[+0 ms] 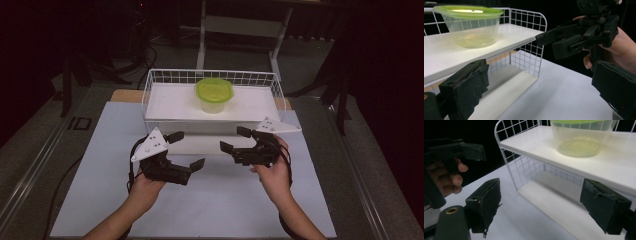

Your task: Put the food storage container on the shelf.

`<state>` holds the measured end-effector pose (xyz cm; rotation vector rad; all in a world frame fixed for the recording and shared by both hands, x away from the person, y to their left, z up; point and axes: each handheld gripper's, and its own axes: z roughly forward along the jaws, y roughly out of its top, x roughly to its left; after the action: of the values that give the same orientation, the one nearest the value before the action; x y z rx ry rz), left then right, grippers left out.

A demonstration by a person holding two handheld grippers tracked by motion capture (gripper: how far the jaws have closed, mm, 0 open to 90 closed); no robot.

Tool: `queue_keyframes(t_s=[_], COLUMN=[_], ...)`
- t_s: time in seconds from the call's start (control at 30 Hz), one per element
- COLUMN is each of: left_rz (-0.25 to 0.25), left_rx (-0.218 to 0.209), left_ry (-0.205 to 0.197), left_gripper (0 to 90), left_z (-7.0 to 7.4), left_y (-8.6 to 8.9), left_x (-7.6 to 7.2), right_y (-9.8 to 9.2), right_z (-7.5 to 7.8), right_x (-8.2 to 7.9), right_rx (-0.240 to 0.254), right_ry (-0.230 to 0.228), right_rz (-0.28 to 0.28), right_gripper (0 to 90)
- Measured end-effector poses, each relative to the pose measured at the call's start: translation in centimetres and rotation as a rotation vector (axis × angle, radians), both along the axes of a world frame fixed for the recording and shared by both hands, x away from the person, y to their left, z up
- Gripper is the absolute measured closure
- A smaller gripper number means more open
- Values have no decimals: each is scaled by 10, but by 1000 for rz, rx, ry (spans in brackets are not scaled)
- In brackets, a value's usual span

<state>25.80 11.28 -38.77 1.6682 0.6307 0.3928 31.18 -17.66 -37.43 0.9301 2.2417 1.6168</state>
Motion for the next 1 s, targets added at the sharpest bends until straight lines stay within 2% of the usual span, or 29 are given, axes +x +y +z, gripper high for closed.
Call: queue_keyframes(t_s=[0.13,0.47,0.57,0.63,0.7,0.83,1.0], left_rz=[-7,-24,-30,-32,-37,-35,-29], left_rx=[2,3,-1,20,13,6,29], left_ry=[8,30,54,68,80,81,74], left_gripper=[15,15,15,15,15,15,15], left_z=[-5,-24,-33,-39,-43,-50,-61], left_y=[2,5,6,5,6,7,9], left_x=[-3,-13,-15,-16,-17,-20,-24], right_y=[-4,-19,-24,-28,-32,-39,-47], right_z=[-7,-29,-37,-42,-46,-53,-66], right_x=[-4,-17,-22,-24,-26,-31,-37], right_rx=[-11,-1,-7,-7,10,3,-8], right_ry=[2,17,26,38,59,56,74], right_rz=[-3,1,-4,-7,-5,-9,-6], right_gripper=[168,168,168,169,168,168,168])
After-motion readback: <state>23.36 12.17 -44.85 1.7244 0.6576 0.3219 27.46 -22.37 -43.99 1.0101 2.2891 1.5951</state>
